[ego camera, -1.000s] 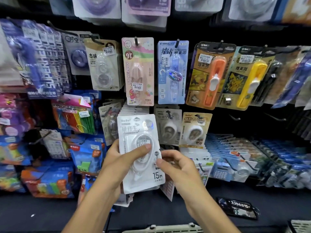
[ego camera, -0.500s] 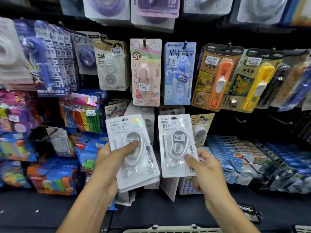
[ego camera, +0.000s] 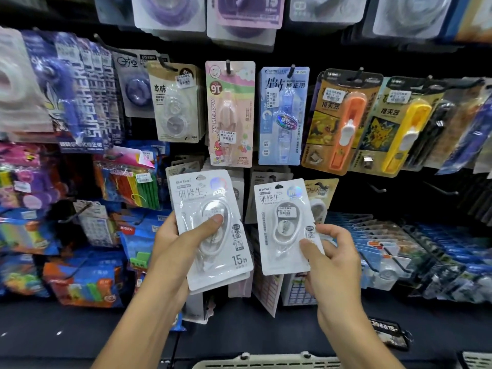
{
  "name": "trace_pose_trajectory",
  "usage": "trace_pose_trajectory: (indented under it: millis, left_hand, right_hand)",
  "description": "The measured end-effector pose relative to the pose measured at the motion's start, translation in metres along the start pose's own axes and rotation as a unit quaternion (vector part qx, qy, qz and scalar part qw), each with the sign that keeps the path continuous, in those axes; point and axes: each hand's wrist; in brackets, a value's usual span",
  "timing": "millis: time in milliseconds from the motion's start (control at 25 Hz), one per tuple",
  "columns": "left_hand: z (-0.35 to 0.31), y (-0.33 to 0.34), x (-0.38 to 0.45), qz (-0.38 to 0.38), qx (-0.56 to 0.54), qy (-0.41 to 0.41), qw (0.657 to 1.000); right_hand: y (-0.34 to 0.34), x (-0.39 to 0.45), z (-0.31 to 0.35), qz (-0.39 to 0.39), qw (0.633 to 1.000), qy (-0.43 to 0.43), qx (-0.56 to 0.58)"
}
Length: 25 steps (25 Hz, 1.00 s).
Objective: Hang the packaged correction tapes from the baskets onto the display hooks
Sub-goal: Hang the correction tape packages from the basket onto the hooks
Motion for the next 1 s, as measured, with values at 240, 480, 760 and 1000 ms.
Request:
trace_pose_trajectory:
  millis: [240,480,760,1000]
  left_hand:
    - [0.004,0.004,0.002,0.017,-0.003,-0.002,1.000]
    - [0.015,0.015,0.005,0.053,0.047,-0.036,0.997]
    - [0.011,0.009,0.012,-0.003,0.026,-0.020,0.999]
    - [0.004,0.014,0.012,-0.053,0.013,0.025,0.998]
  right_hand:
    - [0.011,0.007,-0.005,0.111,0.991,0.073,0.005]
    - [0.033,0.004,-0.011,0.215,0.974,0.015,-0.074]
    - [0.004,0.020,-0.012,0.062,0.997,0.025,-0.043]
    - [-0.002,0.012,-0.015,0.011,0.998,-0.035,-0.041]
Point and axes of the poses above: each hand's wrist, its own x-axis towards the middle knuckle, its own y-axis out of the palm, z = x × y, and after that the axes turned 4 degrees about z, right-handed
